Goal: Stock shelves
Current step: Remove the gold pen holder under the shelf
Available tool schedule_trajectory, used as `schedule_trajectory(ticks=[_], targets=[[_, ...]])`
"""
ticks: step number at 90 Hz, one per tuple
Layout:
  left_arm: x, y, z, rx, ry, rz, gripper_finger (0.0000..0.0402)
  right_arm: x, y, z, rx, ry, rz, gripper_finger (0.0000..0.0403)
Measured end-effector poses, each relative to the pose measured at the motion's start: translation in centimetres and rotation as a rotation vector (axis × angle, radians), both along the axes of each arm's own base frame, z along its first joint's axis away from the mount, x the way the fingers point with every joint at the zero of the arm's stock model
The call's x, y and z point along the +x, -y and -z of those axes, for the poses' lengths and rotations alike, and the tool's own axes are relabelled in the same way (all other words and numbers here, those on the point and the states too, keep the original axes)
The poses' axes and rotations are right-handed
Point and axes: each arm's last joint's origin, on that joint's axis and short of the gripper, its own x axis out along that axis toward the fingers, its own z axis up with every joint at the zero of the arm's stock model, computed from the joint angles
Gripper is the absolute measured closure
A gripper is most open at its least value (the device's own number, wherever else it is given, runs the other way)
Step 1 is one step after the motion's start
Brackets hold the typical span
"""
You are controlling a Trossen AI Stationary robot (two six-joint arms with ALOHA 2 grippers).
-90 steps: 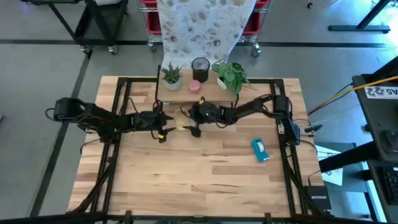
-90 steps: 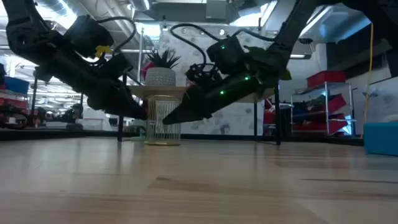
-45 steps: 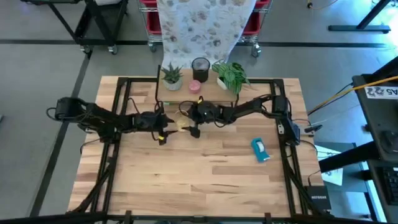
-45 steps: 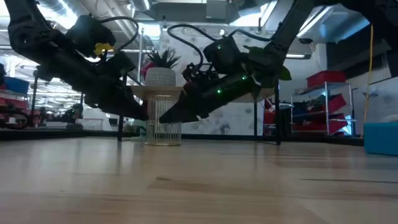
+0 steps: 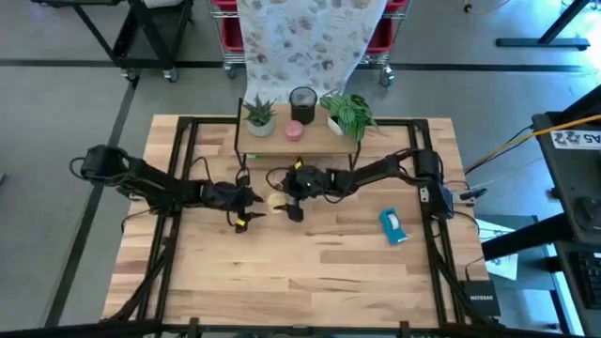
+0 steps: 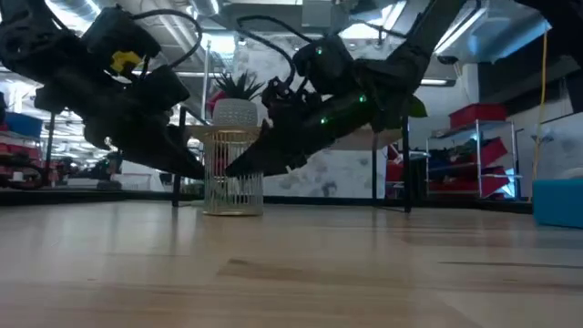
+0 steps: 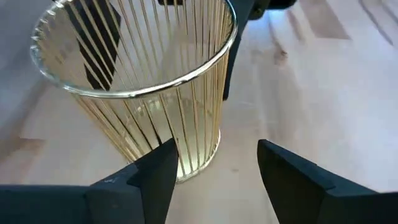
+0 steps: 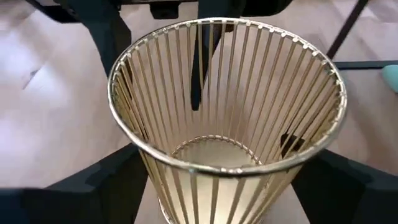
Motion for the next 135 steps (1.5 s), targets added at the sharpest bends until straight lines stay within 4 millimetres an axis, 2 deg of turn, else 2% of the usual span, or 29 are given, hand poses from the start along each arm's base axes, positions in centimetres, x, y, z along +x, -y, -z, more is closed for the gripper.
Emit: schedule_trajectory(ticks=[28, 42, 55, 78, 88, 107, 124, 135], targets=[[-1.3, 0.1, 1.4, 0.003, -0.174, -0.130, 0.0198, -1.3, -2.7, -3.2, -0.007, -0.057, -0.074, 0.0088], [-1.6, 0.1, 1.6, -0.029, -0.206, -0.162, 0.0198, -3.0, -4.5, -5.2, -0.032, -0.135, -0.049, 0.0088], [-1.6, 0.6, 1.6, -0.021, -0.206, -0.145, 0.0198, -6.6, -6.5, -6.1, 0.028, -0.154, -0.003, 0.0088], [-1.6, 1.2, 1.5, -0.007, -0.186, -0.132, 0.0198, -14.5, -10.9, -6.8, 0.185, -0.124, 0.221, 0.0088], [-1.6, 1.4, 1.5, -0.019, -0.182, -0.134, 0.0198, -17.2, -13.6, -6.0, 0.237, -0.146, 0.301, 0.0087], [-1.4, 1.4, 1.3, -0.035, -0.154, -0.150, 0.0198, -22.2, -17.8, -4.4, 0.217, -0.204, 0.433, 0.0087], [-1.4, 1.7, 1.3, -0.090, -0.139, -0.176, 0.0198, -26.6, -19.5, -3.3, 0.192, -0.189, 0.552, 0.0086], [-1.4, 2.5, 1.2, -0.137, -0.122, -0.169, 0.0198, -28.5, -20.0, -2.4, 0.173, -0.204, 0.593, 0.0086]])
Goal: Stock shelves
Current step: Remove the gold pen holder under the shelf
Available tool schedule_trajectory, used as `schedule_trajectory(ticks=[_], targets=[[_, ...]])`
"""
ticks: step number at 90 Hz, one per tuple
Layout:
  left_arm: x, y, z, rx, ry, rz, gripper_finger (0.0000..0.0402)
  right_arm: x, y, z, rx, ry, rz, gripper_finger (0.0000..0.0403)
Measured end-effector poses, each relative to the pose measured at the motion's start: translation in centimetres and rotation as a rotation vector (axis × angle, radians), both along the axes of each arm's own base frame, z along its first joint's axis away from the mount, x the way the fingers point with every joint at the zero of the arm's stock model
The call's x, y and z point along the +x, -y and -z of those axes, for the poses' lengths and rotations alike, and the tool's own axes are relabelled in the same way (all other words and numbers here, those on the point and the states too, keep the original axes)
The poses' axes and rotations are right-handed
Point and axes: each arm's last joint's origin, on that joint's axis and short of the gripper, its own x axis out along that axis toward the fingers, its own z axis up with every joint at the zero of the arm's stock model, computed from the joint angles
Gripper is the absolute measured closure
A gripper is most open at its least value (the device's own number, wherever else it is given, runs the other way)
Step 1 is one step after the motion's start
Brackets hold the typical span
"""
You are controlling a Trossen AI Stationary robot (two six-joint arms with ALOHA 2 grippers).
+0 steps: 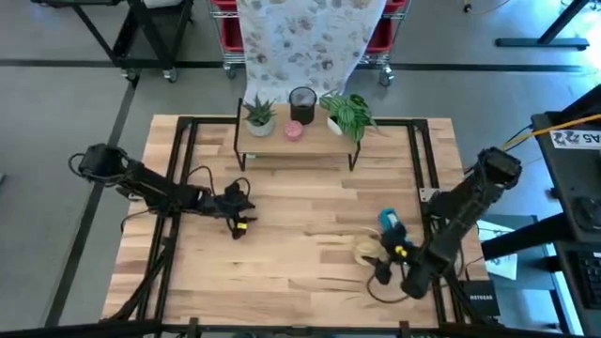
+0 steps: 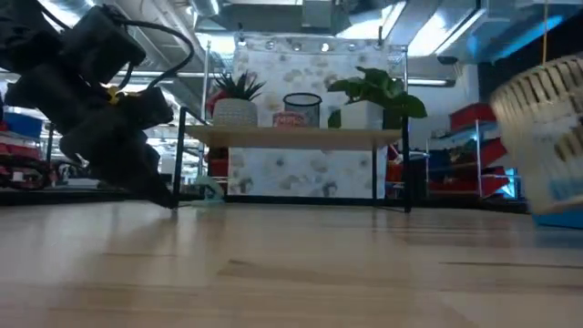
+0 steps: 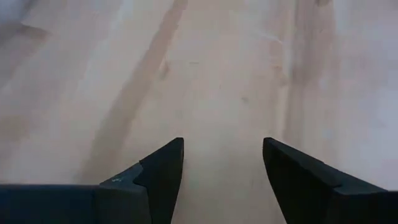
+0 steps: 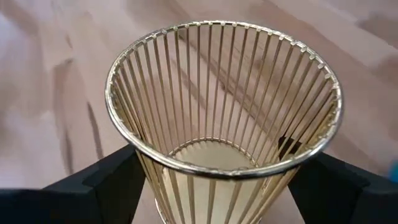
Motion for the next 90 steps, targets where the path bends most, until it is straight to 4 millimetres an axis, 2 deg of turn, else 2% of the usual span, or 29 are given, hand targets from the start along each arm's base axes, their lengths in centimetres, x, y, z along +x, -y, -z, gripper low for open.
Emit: schedule_trajectory(ticks=[11, 28, 48, 55, 74, 90], targets=[[-0.1, 0.9, -0.1, -0.044, 0.022, 0.013, 0.0198, -0.8, -0.3, 1.0, -0.027, -0.025, 0.016, 0.0086], [-0.1, 2.4, -0.6, -0.100, 0.084, 0.035, 0.0198, -0.8, -0.6, 1.9, -0.063, -0.054, 0.009, 0.0082], [-0.2, 3.4, -0.8, -0.084, 0.125, 0.041, 0.0198, -0.9, -0.8, 1.1, -0.009, -0.132, -0.024, 0.0017], [-0.3, 3.5, -0.8, -0.078, 0.127, 0.039, 0.0198, -0.9, -1.0, 0.5, 0.003, -0.175, -0.022, 0.0009], [-0.3, 3.5, -0.8, -0.079, 0.129, 0.029, 0.0198, -0.8, -1.1, -2.7, -0.132, -0.249, -0.010, 0.0015], [-0.3, 3.5, -0.8, -0.085, 0.129, 0.025, 0.0198, -0.4, -1.3, -6.5, -0.263, -0.182, 0.007, 0.0015]])
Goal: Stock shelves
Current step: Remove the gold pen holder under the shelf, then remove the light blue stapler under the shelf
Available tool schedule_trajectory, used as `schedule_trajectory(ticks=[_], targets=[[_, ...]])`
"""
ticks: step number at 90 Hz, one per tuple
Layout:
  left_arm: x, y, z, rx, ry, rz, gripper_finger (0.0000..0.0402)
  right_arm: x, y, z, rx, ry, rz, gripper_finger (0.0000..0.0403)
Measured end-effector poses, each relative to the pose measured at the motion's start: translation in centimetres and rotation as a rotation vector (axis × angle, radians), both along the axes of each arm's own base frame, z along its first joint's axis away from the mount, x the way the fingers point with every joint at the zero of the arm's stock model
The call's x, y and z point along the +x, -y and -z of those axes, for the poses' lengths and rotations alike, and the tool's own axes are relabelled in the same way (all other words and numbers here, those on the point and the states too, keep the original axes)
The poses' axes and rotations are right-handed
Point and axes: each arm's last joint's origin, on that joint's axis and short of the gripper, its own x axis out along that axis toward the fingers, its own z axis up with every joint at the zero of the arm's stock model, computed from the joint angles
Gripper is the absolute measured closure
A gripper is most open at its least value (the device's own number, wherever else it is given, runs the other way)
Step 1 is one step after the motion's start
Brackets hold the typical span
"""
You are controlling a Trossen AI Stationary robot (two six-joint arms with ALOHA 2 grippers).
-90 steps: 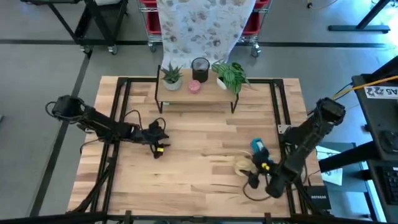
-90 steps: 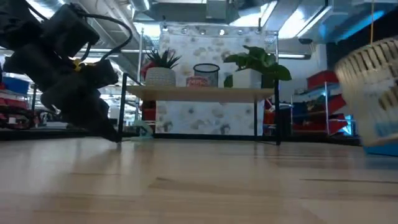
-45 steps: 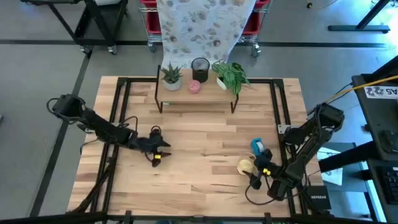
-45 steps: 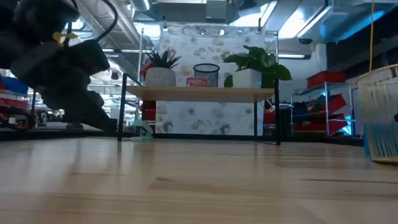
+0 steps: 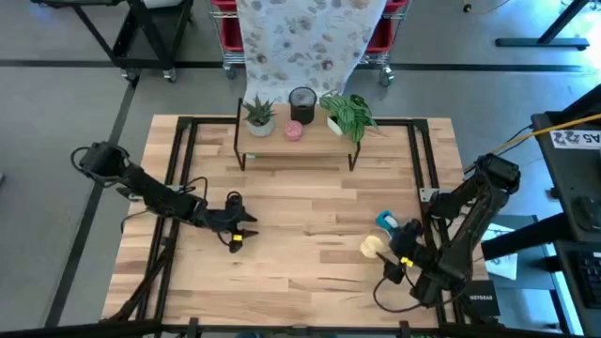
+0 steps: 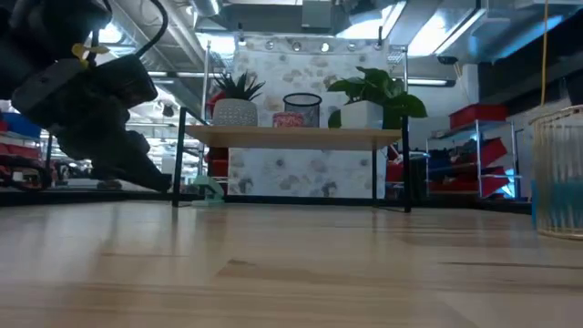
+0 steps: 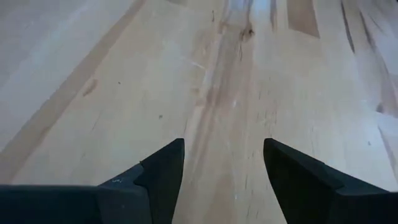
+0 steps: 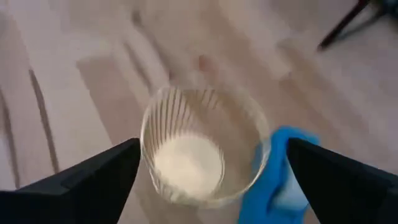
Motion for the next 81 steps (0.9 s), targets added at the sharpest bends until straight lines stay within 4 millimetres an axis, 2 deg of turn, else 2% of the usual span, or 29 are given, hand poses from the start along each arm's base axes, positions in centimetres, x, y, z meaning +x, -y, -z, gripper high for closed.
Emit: schedule_trajectory(ticks=[16, 27, 35, 48, 61, 69, 81], targets=[[0.0, 0.1, 0.0, -0.040, -0.005, 0.011, 0.0198, 2.0, 0.0, -3.4, -0.094, 0.157, -0.021, 0.0015], [-0.2, 0.3, -0.4, -0.051, -0.029, 0.036, 0.0199, 4.3, 0.1, -4.0, -0.139, 0.241, -0.039, 0.0015], [0.0, 0.8, -1.8, -0.007, -0.108, 0.043, 0.0205, 6.4, 0.2, -3.9, -0.158, 0.283, -0.060, 0.0015], [0.1, 1.3, -5.5, 0.162, -0.292, -0.020, 0.0224, 11.0, 0.0, -3.5, -0.189, 0.305, -0.161, 0.0015], [-0.5, 1.3, -8.9, 0.296, -0.397, -0.163, 0.0241, 16.1, -0.1, -2.8, -0.222, 0.345, -0.318, 0.0015], [-1.4, 0.8, -9.1, 0.317, -0.444, -0.271, 0.0247, 19.1, 0.3, -1.4, -0.227, 0.390, -0.386, 0.0015], [-3.4, -0.4, -7.4, 0.315, -0.559, -0.438, 0.0249, 23.5, 2.2, 1.8, -0.209, 0.506, -0.357, 0.0015]])
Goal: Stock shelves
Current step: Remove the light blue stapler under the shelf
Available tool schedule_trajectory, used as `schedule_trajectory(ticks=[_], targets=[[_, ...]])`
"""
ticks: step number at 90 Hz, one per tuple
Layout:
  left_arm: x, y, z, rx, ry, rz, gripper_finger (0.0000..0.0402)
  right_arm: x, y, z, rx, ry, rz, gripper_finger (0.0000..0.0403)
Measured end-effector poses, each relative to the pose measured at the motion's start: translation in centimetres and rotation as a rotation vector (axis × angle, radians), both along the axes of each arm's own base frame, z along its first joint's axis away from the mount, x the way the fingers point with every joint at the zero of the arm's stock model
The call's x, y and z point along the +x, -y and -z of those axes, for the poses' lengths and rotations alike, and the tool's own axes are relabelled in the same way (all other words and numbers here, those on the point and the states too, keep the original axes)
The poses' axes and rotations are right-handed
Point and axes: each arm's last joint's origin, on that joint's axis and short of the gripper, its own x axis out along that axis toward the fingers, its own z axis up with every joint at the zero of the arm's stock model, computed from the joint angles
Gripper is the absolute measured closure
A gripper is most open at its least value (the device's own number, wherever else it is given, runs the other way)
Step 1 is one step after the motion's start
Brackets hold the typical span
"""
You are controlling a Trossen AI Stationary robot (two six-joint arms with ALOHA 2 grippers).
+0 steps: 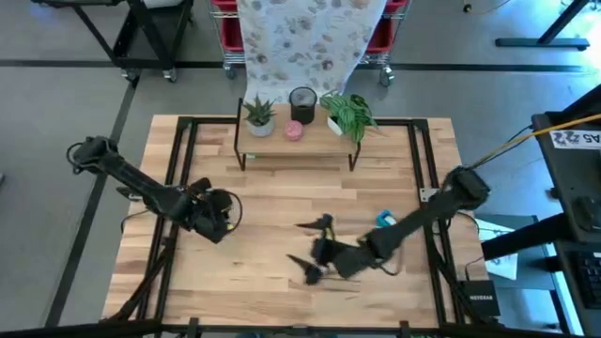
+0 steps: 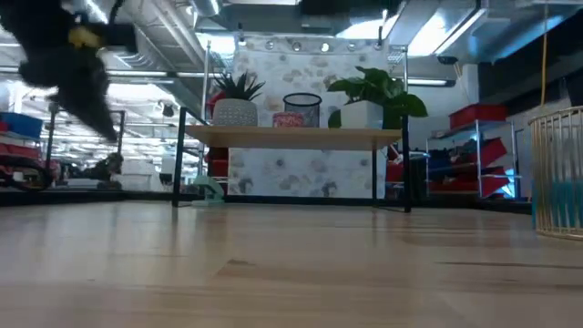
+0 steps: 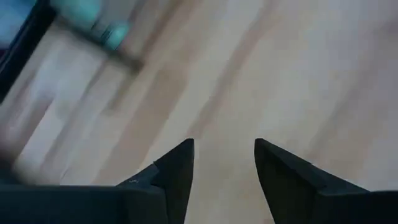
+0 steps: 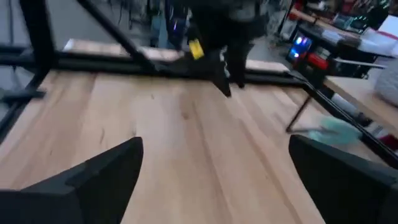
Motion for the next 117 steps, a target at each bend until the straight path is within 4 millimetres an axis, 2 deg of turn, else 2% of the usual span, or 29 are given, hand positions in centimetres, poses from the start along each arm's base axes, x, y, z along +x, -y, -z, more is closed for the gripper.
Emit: schedule_trajectory(ticks=[13, 24, 37, 48, 59, 66, 82, 97, 117], targets=[[-1.8, -0.9, 2.4, 0.020, 0.003, -0.151, 0.0250, 4.2, 3.3, 4.3, 0.066, 0.047, -0.034, 0.0015], [-2.6, -1.1, 4.0, 0.019, 0.017, -0.184, 0.0250, 7.6, 6.2, 7.1, 0.122, 0.048, 0.059, 0.0015], [-2.9, -1.5, 5.2, 0.087, 0.084, -0.160, 0.0250, 11.1, 9.2, 9.4, 0.132, 0.058, 0.209, 0.0015], [-3.0, -1.9, 6.1, 0.200, 0.134, -0.098, 0.0250, 13.1, 11.5, 10.4, 0.112, 0.084, 0.395, 0.0015], [-3.5, -2.3, 7.2, 0.322, 0.115, 0.000, 0.0250, 13.8, 13.5, 11.0, 0.083, 0.109, 0.554, 0.0015], [-3.4, -2.6, 7.3, 0.323, 0.113, -0.017, 0.0250, 14.0, 14.9, 11.4, 0.087, 0.126, 0.626, 0.0015], [-2.7, -2.7, 7.3, 0.289, 0.096, 0.005, 0.0250, 14.3, 17.3, 13.0, 0.163, 0.151, 0.664, 0.0015], [-1.5, -2.7, 7.4, 0.289, 0.197, 0.019, 0.0250, 14.2, 18.2, 14.4, 0.163, 0.136, 0.698, 0.0015], [-1.3, -5.1, 8.7, 0.249, 0.275, -0.145, 0.0258, 13.8, 18.2, 15.2, 0.164, 0.075, 0.718, 0.0015]])
